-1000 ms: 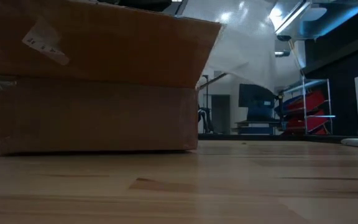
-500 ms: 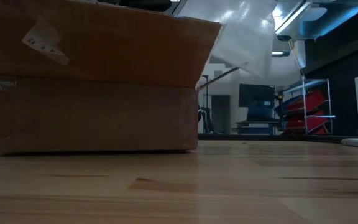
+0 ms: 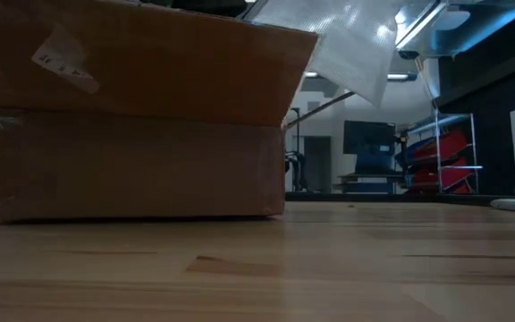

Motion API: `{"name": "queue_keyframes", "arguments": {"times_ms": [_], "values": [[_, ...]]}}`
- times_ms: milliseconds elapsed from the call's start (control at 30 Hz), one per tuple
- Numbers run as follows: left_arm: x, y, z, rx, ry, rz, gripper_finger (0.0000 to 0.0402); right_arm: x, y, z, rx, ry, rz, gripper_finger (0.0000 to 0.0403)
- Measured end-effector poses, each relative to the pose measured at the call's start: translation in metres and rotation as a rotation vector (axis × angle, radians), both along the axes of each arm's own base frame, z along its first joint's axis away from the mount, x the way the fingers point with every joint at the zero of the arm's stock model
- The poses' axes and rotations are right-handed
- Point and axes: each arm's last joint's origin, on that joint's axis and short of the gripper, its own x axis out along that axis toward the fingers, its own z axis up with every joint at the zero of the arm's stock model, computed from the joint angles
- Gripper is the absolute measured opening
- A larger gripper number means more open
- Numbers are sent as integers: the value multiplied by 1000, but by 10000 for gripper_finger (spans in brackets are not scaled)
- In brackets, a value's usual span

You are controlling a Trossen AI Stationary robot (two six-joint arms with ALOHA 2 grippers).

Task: Unpack boxes
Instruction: Open the transparent zip bag

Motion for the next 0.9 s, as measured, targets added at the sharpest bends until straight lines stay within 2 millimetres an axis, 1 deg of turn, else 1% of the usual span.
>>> {"name": "queue_keyframes", "arguments": {"times_ms": [333,533,900], "values": [[-1,0,-4,-9,41,0,0,-6,-14,2,-11,-14,-52,0],[-1,0,-5,-5,48,-1,0,-5,-18,8,-58,-76,-47,0],[-1,0,-5,18,37,-4,0,-17,-26,15,-63,-109,-83,0]]}}
